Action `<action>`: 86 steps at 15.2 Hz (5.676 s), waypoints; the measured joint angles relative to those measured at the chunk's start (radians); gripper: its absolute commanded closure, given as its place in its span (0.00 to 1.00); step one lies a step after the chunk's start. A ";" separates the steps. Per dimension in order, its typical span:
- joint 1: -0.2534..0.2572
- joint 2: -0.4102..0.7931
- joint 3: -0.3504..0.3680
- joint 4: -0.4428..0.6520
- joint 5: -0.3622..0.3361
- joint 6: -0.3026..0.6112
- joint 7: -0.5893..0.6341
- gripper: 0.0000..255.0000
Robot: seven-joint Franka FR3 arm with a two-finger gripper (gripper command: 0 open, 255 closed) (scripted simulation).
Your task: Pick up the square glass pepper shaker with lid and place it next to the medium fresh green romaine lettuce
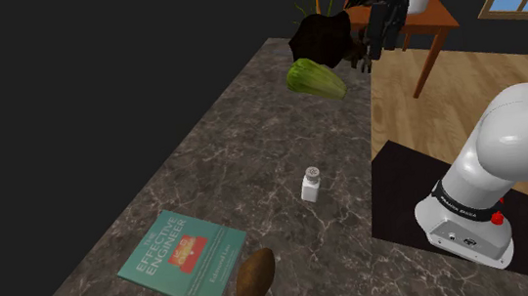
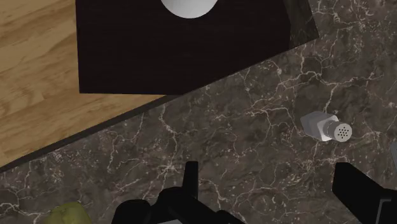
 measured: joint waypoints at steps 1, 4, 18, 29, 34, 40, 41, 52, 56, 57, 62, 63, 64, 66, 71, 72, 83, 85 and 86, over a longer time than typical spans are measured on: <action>0.000 0.000 0.000 0.000 0.000 0.000 0.000 0.00; 0.012 0.014 0.045 -0.038 0.022 0.049 0.040 0.00; 0.084 0.281 0.356 -0.135 0.137 0.392 0.321 0.00; 0.093 0.565 0.517 -0.118 0.099 0.630 0.507 0.00; 0.093 0.596 0.528 -0.155 0.095 0.697 0.514 0.00; 0.093 0.599 0.529 -0.157 0.094 0.701 0.515 1.00; 0.093 0.599 0.529 -0.157 0.094 0.701 0.515 1.00; 0.095 0.587 0.527 -0.149 0.098 0.683 0.514 1.00; 0.098 0.547 0.517 -0.128 0.108 0.624 0.505 1.00; 0.097 0.539 0.514 -0.121 0.109 0.609 0.502 1.00; 0.099 0.498 0.500 -0.082 0.115 0.530 0.497 1.00; 0.099 0.490 0.498 -0.074 0.116 0.516 0.496 1.00; 0.100 0.483 0.496 -0.068 0.117 0.502 0.495 1.00; 0.100 0.472 0.491 -0.049 0.117 0.472 0.494 1.00; 0.101 0.442 0.479 -0.004 0.118 0.399 0.493 1.00; 0.100 0.438 0.476 0.007 0.117 0.384 0.492 1.00; 0.098 0.401 0.451 0.121 0.112 0.233 0.494 1.00; 0.097 0.400 0.449 0.149 0.111 0.205 0.498 1.00; 0.096 0.397 0.446 0.159 0.109 0.192 0.496 1.00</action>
